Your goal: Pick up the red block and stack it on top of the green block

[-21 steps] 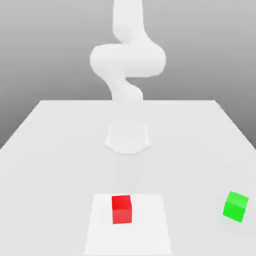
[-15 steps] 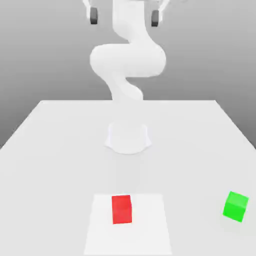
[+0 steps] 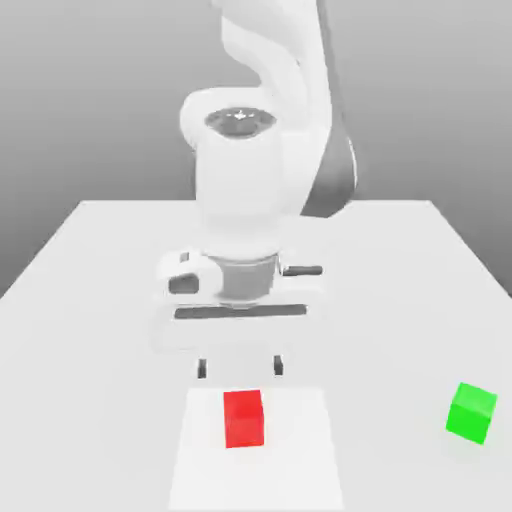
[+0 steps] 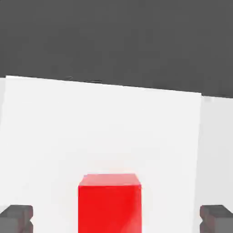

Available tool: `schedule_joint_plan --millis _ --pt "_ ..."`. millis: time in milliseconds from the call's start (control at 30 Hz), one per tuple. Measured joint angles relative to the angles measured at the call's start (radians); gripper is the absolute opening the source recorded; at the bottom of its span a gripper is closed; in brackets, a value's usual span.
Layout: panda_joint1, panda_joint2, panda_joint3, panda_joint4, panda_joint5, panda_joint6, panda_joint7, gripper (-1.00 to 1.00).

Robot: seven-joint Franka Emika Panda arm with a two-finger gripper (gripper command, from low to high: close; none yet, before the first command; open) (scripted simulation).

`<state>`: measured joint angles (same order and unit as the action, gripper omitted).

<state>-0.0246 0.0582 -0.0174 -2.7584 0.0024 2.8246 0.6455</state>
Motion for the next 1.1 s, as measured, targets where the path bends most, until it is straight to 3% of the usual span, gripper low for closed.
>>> schedule_joint_plan --millis 133,167,400,600,1100 --pt "-0.005 0.144 0.007 0.016 0.011 0.122 -0.009 0.00" --pt "-0.005 0.177 0.007 0.020 0.011 0.149 -0.010 -1.00" --pt "-0.008 0.184 0.009 0.021 0.009 0.155 -0.007 -1.00" --pt "-0.007 -0.007 0.006 -0.007 0.002 -0.008 -0.003 -1.00" --pt "0.461 0.053 0.250 0.236 -0.054 -0.194 0.230 -1.00"
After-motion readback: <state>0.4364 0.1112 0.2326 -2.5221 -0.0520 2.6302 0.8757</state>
